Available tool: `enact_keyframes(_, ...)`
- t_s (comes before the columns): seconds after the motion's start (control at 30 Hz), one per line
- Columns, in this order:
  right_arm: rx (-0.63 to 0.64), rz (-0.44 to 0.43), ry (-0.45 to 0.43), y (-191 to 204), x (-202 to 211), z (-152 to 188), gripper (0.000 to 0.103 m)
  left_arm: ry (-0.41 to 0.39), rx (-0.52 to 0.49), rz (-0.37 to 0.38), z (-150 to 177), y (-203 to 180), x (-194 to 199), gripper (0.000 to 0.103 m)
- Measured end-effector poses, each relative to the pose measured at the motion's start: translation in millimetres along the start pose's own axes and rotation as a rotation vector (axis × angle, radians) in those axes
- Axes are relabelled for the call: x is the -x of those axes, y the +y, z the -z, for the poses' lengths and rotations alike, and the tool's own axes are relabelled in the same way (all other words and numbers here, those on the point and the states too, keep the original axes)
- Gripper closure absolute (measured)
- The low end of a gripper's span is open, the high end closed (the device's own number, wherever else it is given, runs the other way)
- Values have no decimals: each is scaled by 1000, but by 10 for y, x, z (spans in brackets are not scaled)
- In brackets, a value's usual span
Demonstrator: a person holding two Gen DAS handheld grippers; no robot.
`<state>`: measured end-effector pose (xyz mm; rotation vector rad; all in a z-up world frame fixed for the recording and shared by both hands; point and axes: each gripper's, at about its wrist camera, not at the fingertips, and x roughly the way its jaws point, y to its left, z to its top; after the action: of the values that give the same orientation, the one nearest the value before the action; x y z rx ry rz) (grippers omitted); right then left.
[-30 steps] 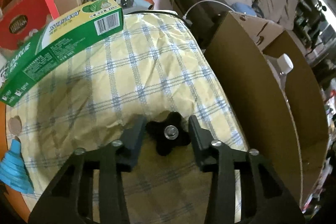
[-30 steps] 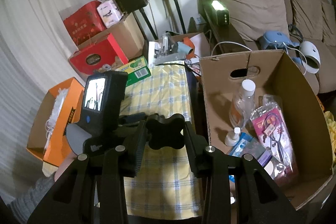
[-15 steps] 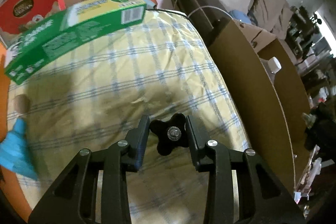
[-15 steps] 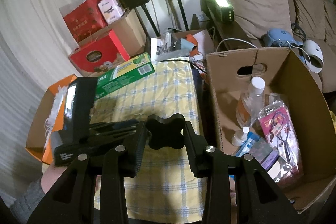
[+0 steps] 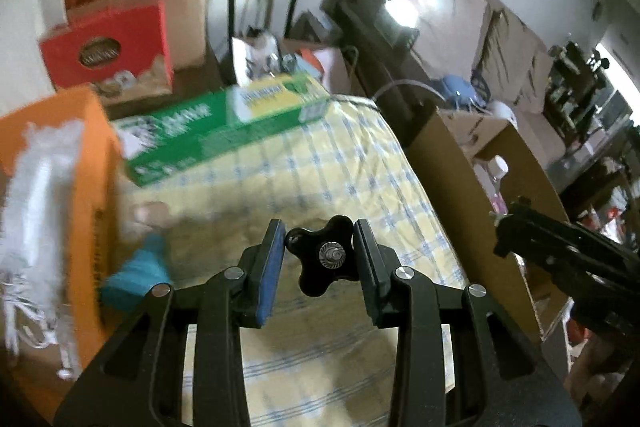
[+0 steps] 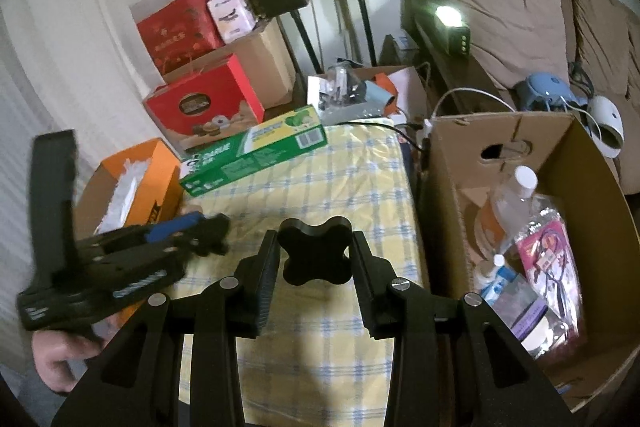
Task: Organize objects
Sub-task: 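Carry both black knobs with both tools over the orange box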
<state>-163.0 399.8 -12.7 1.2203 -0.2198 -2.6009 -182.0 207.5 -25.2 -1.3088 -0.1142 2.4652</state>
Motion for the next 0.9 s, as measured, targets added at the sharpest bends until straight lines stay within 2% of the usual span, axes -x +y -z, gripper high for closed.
enact_keyframes(0.37, 55, -25, -23, 467, -69, -83, 68, -63, 20, -54, 45, 393, 568, 70)
enact_keyframes(0.9, 176, -58, -41, 1348, -154, -117, 68, -124, 62, -138, 156, 970, 1132, 70)
